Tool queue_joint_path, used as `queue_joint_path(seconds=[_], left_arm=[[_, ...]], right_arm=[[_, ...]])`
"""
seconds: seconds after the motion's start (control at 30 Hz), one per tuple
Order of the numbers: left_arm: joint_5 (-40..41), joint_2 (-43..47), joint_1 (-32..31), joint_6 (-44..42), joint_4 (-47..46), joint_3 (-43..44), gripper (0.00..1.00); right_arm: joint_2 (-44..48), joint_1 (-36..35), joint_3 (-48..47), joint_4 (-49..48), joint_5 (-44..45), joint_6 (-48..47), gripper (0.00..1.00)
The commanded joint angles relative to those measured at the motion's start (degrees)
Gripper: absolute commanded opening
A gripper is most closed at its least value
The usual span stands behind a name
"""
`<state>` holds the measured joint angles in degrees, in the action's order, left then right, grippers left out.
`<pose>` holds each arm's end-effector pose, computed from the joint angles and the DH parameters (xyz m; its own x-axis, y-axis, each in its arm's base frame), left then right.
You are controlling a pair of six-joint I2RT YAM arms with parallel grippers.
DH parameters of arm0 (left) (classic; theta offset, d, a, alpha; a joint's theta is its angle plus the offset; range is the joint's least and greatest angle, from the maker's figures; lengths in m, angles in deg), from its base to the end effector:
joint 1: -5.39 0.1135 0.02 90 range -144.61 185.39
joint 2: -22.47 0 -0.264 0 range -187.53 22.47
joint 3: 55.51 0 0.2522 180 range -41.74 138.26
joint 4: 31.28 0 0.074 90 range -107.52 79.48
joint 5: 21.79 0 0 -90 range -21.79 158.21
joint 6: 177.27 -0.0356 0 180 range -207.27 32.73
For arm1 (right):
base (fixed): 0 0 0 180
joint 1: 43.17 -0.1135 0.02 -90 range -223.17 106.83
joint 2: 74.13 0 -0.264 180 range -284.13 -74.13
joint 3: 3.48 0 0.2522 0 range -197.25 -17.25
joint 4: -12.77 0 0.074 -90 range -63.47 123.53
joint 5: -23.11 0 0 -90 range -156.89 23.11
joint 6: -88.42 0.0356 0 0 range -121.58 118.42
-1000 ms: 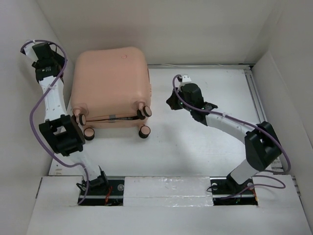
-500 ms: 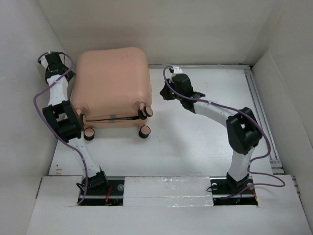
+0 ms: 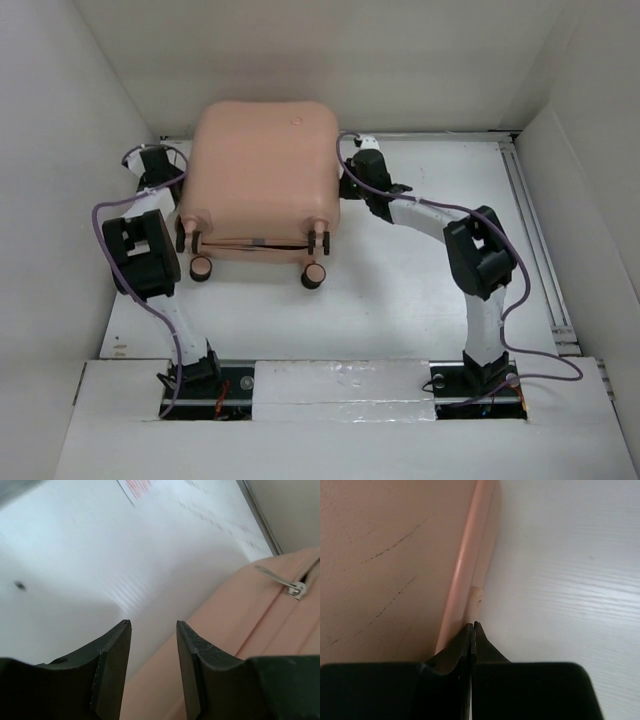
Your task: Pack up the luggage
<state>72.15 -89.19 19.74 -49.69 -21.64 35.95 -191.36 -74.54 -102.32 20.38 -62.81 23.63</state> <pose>0.4345 0.1137 0.2173 -0.1960 -0.6782 -0.7083 -0.5357 0.6790 -0.5019 0.4099 0.2469 0.2207 -0.5365 0.1705 -0.8265 -0.2610 0.8979 0.3546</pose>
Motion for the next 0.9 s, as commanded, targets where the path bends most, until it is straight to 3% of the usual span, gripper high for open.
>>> queue_joint_path(seconds=[0.0,0.17,0.3,0.4,0.5,0.6,0.67,0.7,0.77,0.87], left_arm=[[-12.8,5.1,-10.4,1.3,2.6,-9.7,0.37],[-12.8,12.8,-17.2,5.9,-5.7,-22.2,0.37],[-11.2,21.6,-27.1,10.2,-10.0,-30.5,0.37],[-7.1,25.6,-33.2,11.8,-9.3,-34.1,0.37],[-3.8,31.6,-41.8,15.1,-7.9,-37.9,0.37],[3.2,38.3,-51.9,18.9,-4.9,-40.5,0.37],[15.1,44.0,-59.0,19.5,0.5,-39.9,0.37],[21.0,46.4,-61.3,20.5,7.8,-39.0,0.37],[35.8,53.7,-64.4,22.1,13.8,-37.0,0.42],[45.0,62.3,-63.9,19.0,16.4,-35.7,0.49]], right_arm=[[5.9,1.0,4.2,-2.6,0.8,0.9,0.0],[12.0,2.6,12.0,-4.0,1.5,-0.2,0.0],[14.0,4.8,13.4,-4.0,-1.3,-3.5,0.0],[11.8,6.3,10.4,-2.4,-6.3,-6.1,0.0],[6.3,6.9,1.5,3.4,-11.7,-9.0,0.0],[-0.6,6.9,-12.1,12.3,-15.4,-11.8,0.0],[-3.0,6.9,-20.9,16.1,-17.0,-12.6,0.0],[-3.0,6.9,-22.6,17.2,-17.0,-12.6,0.0],[-2.2,8.7,-23.4,17.9,-15.3,-12.6,0.0],[2.1,12.3,-23.4,17.9,-12.5,-11.8,0.0]])
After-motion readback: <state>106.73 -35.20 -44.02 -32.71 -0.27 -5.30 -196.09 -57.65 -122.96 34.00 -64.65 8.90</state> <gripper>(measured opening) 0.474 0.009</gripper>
